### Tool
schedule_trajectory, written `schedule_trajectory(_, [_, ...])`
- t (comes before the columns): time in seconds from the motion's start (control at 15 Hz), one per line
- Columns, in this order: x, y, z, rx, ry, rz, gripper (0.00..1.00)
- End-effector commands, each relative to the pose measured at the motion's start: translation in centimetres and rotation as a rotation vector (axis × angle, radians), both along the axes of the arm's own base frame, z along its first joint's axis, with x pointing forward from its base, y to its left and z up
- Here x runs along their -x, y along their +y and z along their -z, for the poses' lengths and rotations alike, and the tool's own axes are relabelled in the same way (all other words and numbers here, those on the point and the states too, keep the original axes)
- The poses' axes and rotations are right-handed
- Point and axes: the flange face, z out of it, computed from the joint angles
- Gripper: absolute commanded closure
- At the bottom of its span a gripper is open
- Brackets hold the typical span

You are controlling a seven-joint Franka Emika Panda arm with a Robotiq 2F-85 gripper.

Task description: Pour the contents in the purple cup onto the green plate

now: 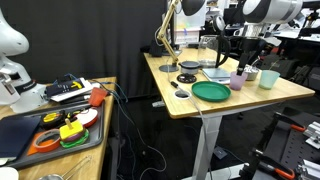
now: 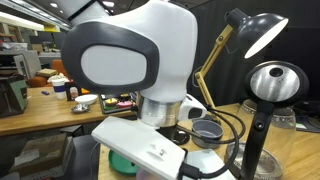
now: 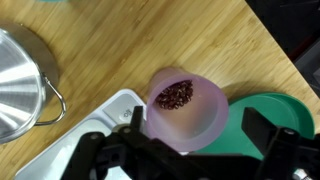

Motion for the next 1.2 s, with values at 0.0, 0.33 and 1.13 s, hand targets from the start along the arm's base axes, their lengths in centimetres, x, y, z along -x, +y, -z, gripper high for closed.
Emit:
schedule_trajectory(0.0, [-1.0,-0.3,0.1,-0.033,0.020,0.000,0.00])
schedule_trajectory(0.33, [-1.9,-0.5,1.2,-0.056,0.045,0.042,0.00])
schedule_trajectory(1.13, [-3.3,-0.8,2.3,-0.047,0.067,0.125,0.00])
